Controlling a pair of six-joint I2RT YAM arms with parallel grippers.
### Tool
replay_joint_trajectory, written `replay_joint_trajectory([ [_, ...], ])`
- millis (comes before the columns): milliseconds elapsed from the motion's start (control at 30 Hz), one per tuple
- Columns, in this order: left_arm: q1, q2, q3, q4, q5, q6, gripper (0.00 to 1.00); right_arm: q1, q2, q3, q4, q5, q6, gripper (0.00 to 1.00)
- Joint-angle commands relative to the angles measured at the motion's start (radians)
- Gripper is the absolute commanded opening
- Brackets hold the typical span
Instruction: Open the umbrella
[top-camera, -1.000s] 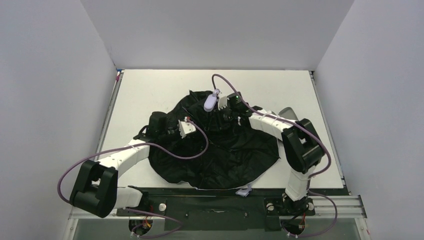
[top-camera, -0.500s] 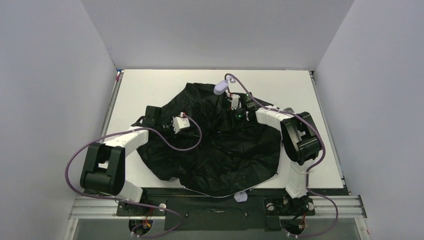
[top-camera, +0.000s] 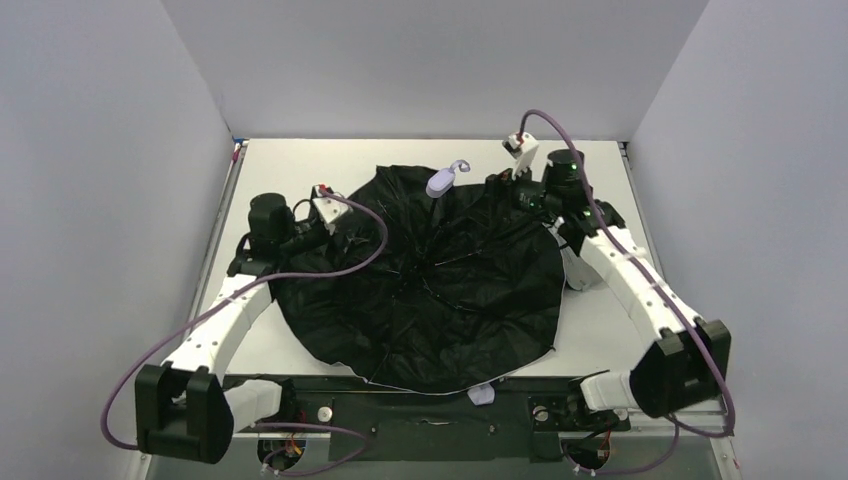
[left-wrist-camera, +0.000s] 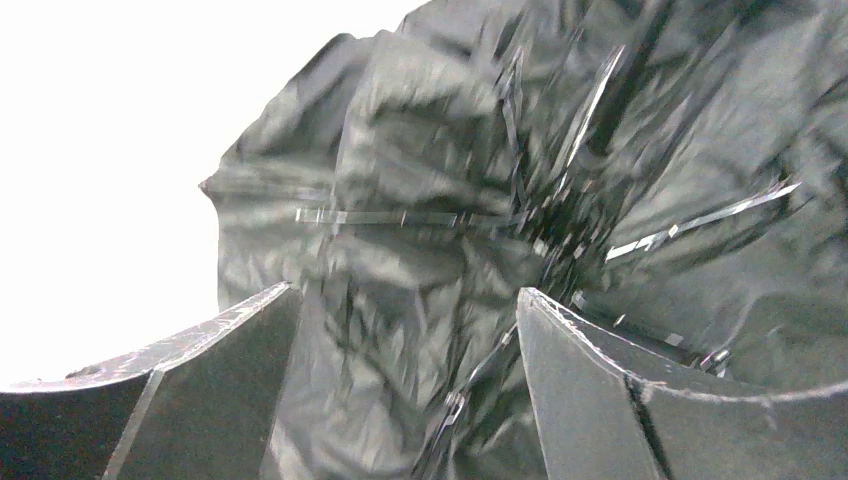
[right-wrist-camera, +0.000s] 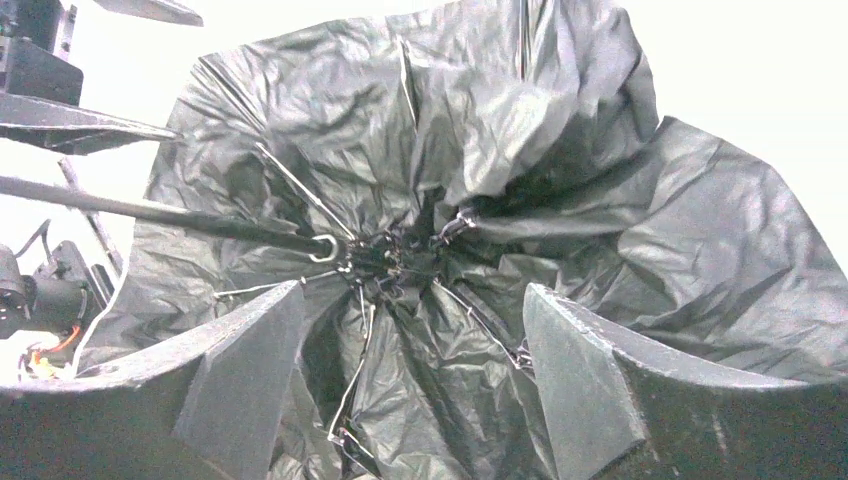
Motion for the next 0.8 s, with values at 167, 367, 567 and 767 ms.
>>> replay_joint_trajectory([
  [167, -0.264, -0.034, -0.066, 0.373, -0.110, -0.203, 0.76, 0.107, -0.185, -0.098, 0.229, -0.009, -0.048, 0.80],
  [367, -0.363, 0.074, -0.045, 0.494, -0.159, -0.229, 0.66, 0.216, -0.164, -0.070, 0.297, 0.041, -0.069, 0.81],
  [567, -0.408, 0.149, -0.069, 0.597, -0.215, -0.200, 0.53, 0.265, -0.091, -0.050, 0.492, 0.122, 0.022, 0.73],
  [767, -0.413, 0.219, -0.064, 0.673, -0.246, -0.203, 0.48, 0.280, -0.046, -0.032, 0.613, 0.186, 0.033, 0.41],
])
